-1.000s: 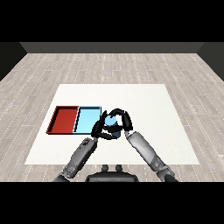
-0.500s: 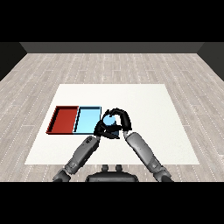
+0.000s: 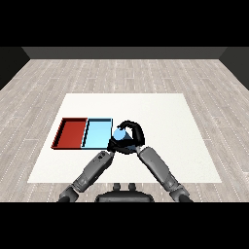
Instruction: Pick the blue can and put it in the blue box
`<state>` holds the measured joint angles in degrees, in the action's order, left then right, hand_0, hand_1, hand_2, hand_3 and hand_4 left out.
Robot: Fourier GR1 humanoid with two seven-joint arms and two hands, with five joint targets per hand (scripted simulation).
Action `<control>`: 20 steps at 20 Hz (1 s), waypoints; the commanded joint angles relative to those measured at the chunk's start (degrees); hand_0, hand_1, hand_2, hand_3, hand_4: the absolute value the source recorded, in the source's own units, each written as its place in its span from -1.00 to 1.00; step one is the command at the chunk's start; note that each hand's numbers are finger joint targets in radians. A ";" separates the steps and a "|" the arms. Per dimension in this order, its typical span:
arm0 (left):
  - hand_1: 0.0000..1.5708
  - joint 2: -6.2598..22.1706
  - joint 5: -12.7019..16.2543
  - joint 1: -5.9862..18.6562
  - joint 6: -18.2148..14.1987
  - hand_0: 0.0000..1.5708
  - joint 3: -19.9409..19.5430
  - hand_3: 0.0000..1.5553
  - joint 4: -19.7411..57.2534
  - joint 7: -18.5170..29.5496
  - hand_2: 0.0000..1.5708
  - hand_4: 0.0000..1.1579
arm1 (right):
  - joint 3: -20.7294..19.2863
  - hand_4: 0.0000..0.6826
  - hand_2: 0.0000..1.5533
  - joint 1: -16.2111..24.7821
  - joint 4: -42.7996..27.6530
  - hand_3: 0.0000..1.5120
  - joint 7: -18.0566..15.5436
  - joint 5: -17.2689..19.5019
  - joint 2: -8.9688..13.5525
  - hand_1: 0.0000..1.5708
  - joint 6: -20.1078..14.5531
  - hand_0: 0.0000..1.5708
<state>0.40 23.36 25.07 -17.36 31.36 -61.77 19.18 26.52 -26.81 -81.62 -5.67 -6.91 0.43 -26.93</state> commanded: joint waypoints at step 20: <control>1.00 -0.38 15.66 2.63 -7.95 1.00 4.70 0.98 4.32 17.36 1.00 0.80 | 5.19 -0.91 0.19 1.16 0.73 -0.18 -3.37 -7.86 -0.40 0.05 -1.06 0.05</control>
<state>0.33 40.25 28.63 -23.64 36.65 -54.59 34.33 29.43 -25.20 -82.53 -10.82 -15.91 0.54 -28.15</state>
